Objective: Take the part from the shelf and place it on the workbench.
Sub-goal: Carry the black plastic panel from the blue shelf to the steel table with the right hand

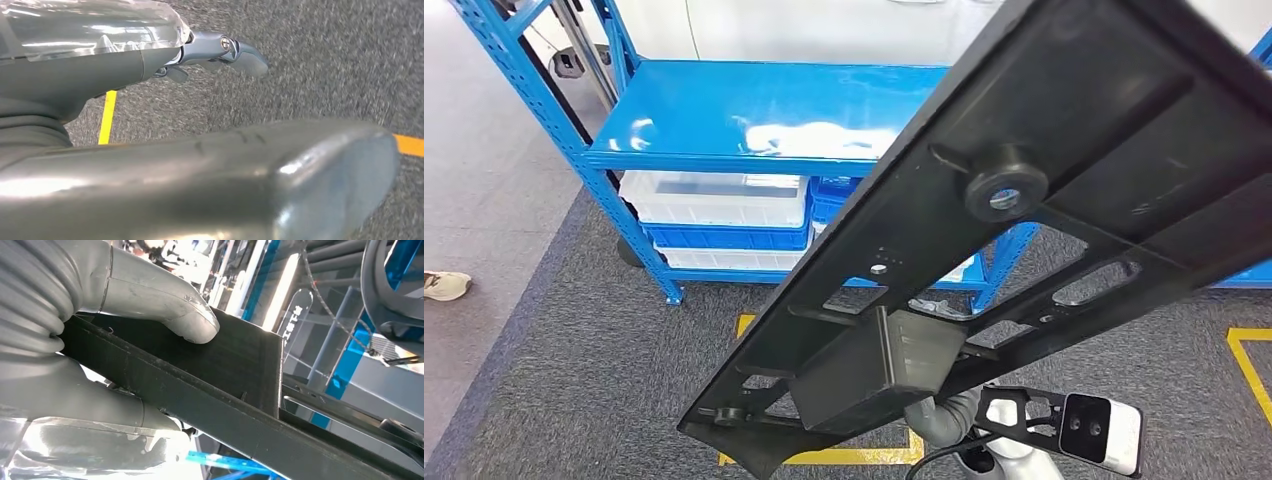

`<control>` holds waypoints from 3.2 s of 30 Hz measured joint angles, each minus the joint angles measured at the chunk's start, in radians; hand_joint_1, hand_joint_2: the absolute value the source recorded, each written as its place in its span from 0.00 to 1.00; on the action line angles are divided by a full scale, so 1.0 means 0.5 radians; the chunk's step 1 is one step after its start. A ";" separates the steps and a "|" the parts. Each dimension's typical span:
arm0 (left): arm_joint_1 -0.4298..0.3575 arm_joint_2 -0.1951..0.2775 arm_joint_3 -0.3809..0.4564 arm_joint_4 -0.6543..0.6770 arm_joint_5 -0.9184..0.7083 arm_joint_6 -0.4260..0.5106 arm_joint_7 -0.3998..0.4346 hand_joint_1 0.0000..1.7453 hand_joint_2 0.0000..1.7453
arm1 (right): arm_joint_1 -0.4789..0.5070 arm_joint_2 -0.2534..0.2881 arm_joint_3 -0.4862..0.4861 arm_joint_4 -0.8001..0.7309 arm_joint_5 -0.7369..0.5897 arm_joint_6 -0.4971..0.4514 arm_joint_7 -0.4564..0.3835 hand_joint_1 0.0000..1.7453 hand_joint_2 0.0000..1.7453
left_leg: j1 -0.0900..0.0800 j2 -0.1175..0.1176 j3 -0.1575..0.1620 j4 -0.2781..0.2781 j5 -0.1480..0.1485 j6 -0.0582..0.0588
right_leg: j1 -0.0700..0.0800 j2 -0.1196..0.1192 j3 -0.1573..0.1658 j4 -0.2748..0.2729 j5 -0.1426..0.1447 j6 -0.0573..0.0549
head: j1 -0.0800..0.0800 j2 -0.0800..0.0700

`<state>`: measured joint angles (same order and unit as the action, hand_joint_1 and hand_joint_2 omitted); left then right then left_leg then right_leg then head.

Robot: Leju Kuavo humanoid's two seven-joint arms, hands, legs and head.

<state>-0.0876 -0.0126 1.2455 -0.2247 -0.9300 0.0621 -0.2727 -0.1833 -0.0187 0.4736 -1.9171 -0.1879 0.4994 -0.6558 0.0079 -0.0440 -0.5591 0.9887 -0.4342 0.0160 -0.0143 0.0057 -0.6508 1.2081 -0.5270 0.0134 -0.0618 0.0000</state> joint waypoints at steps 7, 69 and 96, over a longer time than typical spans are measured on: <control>0.004 0.009 0.000 0.000 -0.002 -0.018 0.001 0.00 0.00 | -0.027 0.001 -0.002 0.019 0.067 0.003 0.000 1.00 1.00 | 0.011 -0.083 -0.063 0.048 0.000 -0.082 | -0.005 0.057 0.175 -0.373 0.121 -0.055 | 0.000 0.000; 0.058 0.070 0.072 -0.008 0.003 -0.075 0.035 0.00 0.00 | 0.153 0.074 0.092 -0.142 0.228 0.038 0.000 1.00 1.00 | 0.013 -0.106 -0.108 0.085 0.003 -0.089 | 0.000 0.071 0.181 -0.385 0.123 -0.058 | 0.000 0.000; 0.039 0.084 0.077 -0.020 -0.063 -0.111 -0.027 0.00 0.00 | 0.187 0.129 0.004 -0.062 0.252 0.032 0.000 1.00 1.00 | 0.008 -0.159 -0.063 0.044 0.019 -0.033 | -0.009 0.165 0.161 -0.369 0.121 -0.004 | 0.000 0.000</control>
<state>-0.0678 0.0293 1.2840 -0.2346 -0.9614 0.0065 -0.2860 -0.0899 0.0458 0.4758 -1.9479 -0.0617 0.5154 -0.6558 0.0117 -0.1235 -0.5905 1.0108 -0.4247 -0.0003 -0.0188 0.0882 -0.5702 1.0236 -0.4664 0.0114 -0.0618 0.0000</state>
